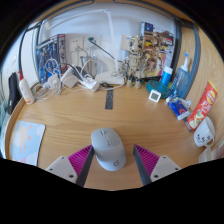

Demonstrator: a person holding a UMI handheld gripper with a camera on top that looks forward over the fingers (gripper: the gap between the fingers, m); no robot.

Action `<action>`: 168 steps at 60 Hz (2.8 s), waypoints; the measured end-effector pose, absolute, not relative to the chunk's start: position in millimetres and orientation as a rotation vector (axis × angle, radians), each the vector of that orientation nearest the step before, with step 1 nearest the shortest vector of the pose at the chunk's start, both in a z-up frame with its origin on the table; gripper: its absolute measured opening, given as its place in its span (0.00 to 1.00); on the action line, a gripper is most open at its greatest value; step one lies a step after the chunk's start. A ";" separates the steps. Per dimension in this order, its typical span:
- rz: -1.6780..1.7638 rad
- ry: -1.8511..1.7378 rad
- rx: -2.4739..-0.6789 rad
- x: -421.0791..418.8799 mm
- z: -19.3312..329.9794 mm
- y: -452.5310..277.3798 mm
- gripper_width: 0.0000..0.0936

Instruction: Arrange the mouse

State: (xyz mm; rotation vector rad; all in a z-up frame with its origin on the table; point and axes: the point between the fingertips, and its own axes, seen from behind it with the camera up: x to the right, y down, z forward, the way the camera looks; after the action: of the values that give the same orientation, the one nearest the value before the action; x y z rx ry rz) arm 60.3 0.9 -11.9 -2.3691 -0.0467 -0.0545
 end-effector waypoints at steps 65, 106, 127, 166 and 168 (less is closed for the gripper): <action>-0.017 0.067 -2.288 18.3 106.0 46.7 0.34; 0.044 -0.167 -2.550 -283.4 -14.7 -43.4 0.34; 0.011 -0.116 -2.568 -280.5 -16.9 -47.6 0.80; -0.044 0.009 -2.202 -55.8 269.0 -83.3 0.91; -0.043 0.026 -2.199 -39.0 274.4 -88.1 0.91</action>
State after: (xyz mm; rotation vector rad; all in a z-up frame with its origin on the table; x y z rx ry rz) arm -39.0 -88.1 274.4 -2.1987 0.0257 -0.0429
